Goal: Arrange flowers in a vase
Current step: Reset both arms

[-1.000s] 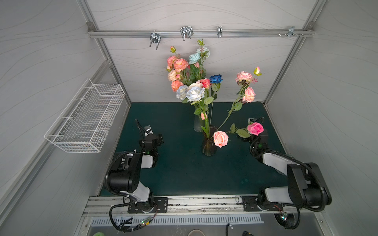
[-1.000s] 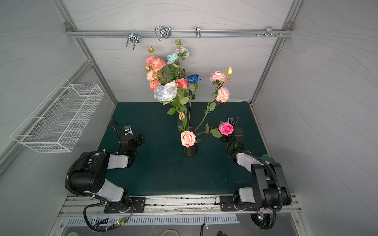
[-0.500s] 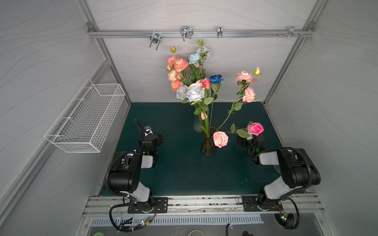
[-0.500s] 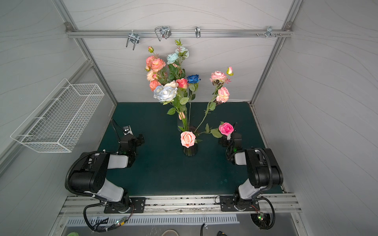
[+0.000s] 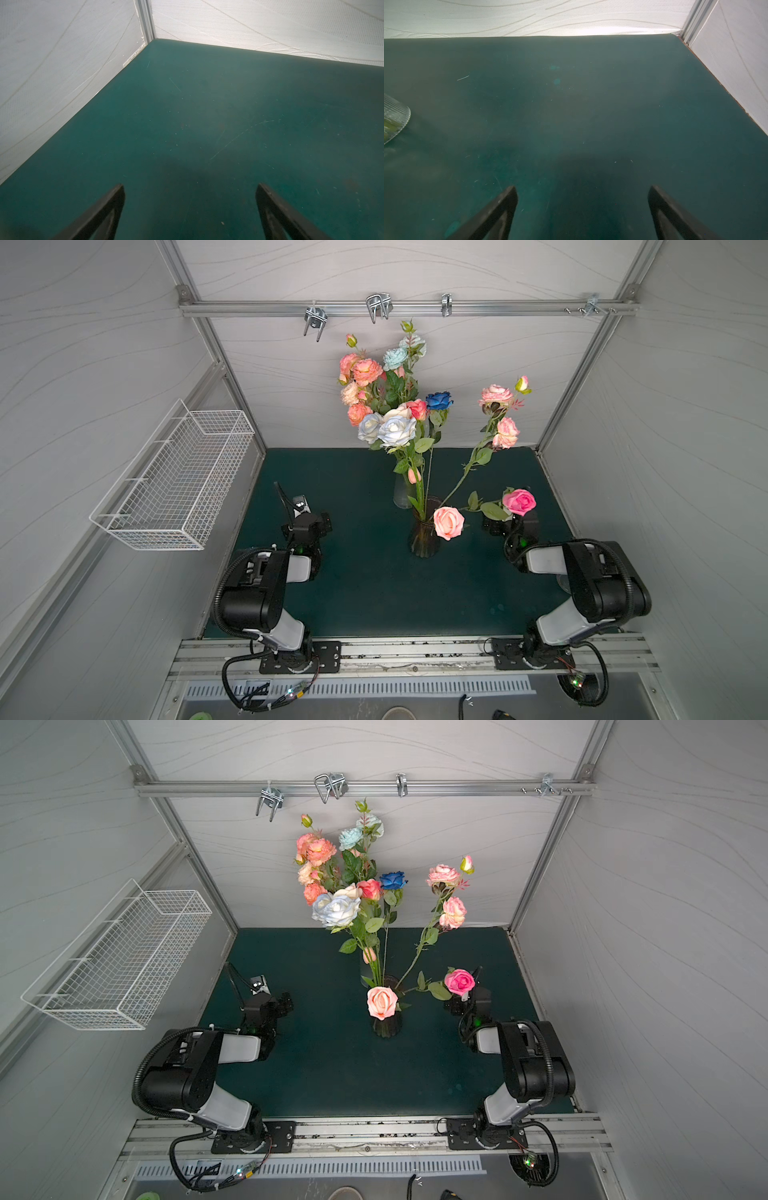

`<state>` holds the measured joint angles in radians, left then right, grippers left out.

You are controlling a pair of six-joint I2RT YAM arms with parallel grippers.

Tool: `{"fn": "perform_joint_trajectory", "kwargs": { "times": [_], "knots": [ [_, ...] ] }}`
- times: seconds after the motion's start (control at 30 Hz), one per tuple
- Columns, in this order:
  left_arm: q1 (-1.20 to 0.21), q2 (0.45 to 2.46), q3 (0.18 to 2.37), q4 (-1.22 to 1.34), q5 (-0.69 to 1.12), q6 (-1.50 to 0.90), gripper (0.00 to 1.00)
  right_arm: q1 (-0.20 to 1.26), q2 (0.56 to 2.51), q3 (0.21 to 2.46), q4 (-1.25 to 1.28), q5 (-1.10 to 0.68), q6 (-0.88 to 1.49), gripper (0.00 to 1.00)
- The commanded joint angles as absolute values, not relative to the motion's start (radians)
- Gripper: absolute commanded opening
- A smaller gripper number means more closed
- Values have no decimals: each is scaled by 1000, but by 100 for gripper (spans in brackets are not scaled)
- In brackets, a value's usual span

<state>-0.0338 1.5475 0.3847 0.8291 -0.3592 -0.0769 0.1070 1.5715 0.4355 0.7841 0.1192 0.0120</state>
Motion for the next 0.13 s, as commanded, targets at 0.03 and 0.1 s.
{"fn": "perform_joint_trajectory", "kwargs": {
  "times": [0.03,0.1],
  "knots": [
    [-37,1563,410,881,-370,-59,100,104,1567,442,792,120,15,99],
    [-37,1560,408,882,-369,-58,100,104,1568,442,792,121,15,99]
  ]
}}
